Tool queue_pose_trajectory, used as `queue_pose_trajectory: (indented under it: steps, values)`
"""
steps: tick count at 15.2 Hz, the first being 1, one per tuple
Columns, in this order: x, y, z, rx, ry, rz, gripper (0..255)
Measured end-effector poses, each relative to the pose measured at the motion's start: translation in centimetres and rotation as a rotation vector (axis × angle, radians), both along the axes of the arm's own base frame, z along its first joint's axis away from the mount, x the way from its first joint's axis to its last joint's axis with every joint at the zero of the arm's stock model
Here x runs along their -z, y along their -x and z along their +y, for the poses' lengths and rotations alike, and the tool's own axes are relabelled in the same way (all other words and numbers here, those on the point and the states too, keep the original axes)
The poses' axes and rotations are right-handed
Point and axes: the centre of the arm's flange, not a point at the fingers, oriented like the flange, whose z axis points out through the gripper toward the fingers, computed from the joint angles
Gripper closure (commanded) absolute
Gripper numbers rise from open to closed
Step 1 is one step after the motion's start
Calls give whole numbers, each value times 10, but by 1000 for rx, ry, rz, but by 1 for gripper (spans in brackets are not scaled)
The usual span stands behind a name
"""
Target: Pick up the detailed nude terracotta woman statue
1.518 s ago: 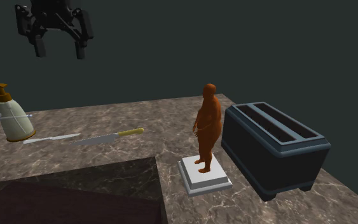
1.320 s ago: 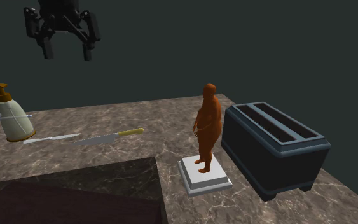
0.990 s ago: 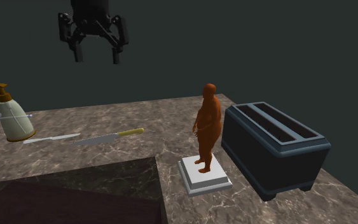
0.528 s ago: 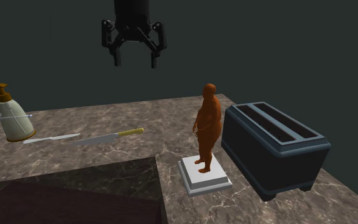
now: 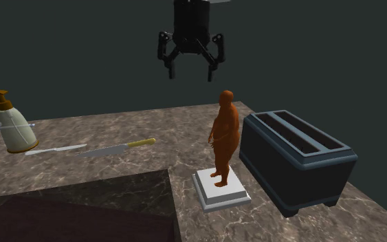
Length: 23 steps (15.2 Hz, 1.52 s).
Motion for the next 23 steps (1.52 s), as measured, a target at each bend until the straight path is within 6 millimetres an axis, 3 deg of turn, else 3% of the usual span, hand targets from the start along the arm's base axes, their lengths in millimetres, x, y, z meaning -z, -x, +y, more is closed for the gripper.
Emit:
queue_pose_trajectory:
  steps: [4,7,15,16,23]
  values:
    - [9,-8,-53,27,5,-14,0]
    - [16,-11,-82,44,8,-23,0]
    - [51,-15,-87,46,9,-24,0]
    - [52,-14,-88,46,9,-24,255]
    - [53,-14,-89,46,10,-26,255]
